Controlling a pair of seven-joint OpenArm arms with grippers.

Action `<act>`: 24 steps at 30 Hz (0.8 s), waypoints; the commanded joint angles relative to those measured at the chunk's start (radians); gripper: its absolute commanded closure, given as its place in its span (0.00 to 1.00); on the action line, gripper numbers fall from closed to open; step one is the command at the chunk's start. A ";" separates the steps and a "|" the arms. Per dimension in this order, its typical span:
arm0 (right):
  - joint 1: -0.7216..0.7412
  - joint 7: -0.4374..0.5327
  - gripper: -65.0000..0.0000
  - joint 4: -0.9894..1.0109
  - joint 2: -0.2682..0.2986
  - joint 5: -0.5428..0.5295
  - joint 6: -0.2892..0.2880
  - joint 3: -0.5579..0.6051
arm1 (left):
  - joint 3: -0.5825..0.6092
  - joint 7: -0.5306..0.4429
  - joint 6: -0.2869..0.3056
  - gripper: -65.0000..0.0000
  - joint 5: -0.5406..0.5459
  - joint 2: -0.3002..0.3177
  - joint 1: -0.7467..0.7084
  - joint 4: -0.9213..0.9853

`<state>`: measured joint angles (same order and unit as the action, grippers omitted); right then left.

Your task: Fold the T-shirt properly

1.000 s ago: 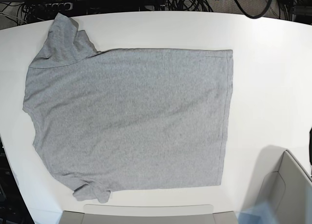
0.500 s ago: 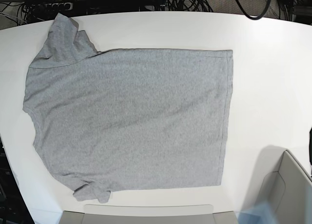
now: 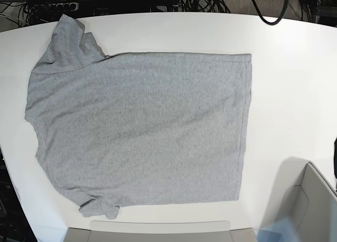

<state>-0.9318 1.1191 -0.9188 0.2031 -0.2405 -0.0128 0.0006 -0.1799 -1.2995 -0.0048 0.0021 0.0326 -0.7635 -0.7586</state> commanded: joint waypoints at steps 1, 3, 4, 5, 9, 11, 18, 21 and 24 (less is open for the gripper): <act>-0.048 0.028 0.99 -0.042 0.012 -0.001 -0.002 -0.001 | -0.003 -0.039 -0.004 1.00 0.003 -0.003 -0.041 -0.052; -0.089 0.028 0.99 -0.122 0.026 -0.001 -0.002 -0.001 | -0.003 -0.038 -0.004 0.99 0.003 -0.018 -0.086 -0.147; -0.112 0.028 0.99 -0.165 0.034 -0.001 -0.002 -0.003 | -0.003 -0.038 -0.004 0.99 0.003 -0.030 -0.104 -0.195; -0.129 0.028 0.99 -0.205 0.042 -0.003 -0.002 -0.003 | -0.003 -0.038 -0.004 0.99 0.003 -0.036 -0.123 -0.235; -0.211 0.025 0.99 -0.375 0.069 -0.061 -0.002 -0.003 | -0.002 -0.038 -0.004 0.99 0.003 -0.050 -0.196 -0.410; -0.249 0.025 0.99 -0.455 0.094 -0.105 -0.002 -0.003 | -0.002 -0.038 -0.004 0.99 0.003 -0.059 -0.219 -0.476; -0.356 -0.110 0.88 -0.701 0.278 -0.354 -0.002 -0.003 | 0.001 0.001 0.001 0.93 -0.001 -0.082 -0.218 -0.643; -0.369 -0.126 0.80 -0.727 0.352 -0.472 -0.002 -0.003 | 0.001 0.073 0.001 0.90 -0.001 -0.093 -0.216 -0.714; -0.369 -0.127 0.71 -0.724 0.413 -0.572 -0.002 -0.003 | 0.006 0.143 0.001 0.90 -0.003 -0.093 -0.216 -0.781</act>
<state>-1.2831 0.9627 -1.6325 0.6117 -0.8223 -0.0181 0.0013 -0.1757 -1.1412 -0.0017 -0.0017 -0.0582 -0.9611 -1.5288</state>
